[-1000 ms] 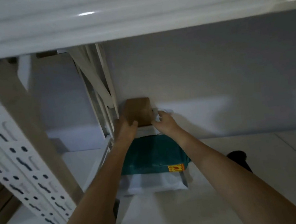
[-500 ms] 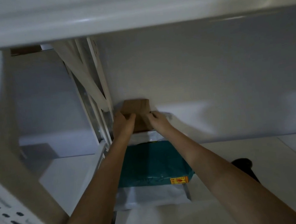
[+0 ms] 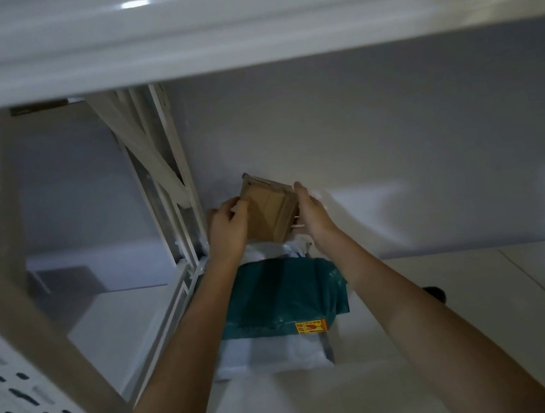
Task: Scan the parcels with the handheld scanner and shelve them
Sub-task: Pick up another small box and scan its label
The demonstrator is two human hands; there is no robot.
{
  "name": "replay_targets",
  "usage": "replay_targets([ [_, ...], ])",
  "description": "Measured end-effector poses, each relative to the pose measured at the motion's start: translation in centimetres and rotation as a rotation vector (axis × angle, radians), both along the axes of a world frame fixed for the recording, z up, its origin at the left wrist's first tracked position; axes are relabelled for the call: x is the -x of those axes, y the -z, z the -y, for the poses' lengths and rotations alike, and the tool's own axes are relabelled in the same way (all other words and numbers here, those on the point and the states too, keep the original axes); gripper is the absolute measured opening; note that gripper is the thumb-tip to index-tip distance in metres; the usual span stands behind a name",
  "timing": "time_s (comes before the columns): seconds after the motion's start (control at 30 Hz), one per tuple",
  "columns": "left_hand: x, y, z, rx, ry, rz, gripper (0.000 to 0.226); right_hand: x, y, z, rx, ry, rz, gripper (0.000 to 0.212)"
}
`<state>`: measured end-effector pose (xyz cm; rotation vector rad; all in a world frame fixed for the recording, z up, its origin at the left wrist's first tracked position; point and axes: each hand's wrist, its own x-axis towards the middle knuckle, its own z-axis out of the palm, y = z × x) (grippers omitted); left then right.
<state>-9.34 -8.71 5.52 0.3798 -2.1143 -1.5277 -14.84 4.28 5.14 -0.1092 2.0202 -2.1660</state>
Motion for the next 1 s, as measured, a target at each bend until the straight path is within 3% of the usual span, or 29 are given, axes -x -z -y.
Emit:
replay_targets([
  [0.27, -1.6, 0.1, -2.2, -0.206, 0.07, -0.043, 0.029, -1.6, -1.0, -4.4, 0.035, 0.079, -0.093, 0.042],
  [0.4, -2.4, 0.3, -4.1, -0.195, 0.095, -0.045, 0.029, -2.7, -0.2, -6.4, -0.074, 0.128, -0.206, 0.033],
  [0.6, -2.2, 1.3, -6.0, -0.26, 0.249, 0.013, 0.027, -4.6, 0.4, -9.9, 0.097, 0.173, -0.12, 0.035],
  [0.77, -2.6, 1.9, -8.6, -0.257, 0.353, -0.015, 0.02, -6.5, 1.7, -12.2, 0.041, 0.286, -0.203, 0.017],
  [0.83, -2.8, 2.2, -9.6, -0.247, 0.392, -0.014, 0.017, -7.1, 2.4, -13.2, 0.001, 0.337, -0.221, 0.021],
  [1.0, -4.0, 2.9, -11.9, -0.131, 0.449, 0.041, 0.038, -8.8, 3.2, -16.0, -0.08, 0.412, -0.193, 0.027],
])
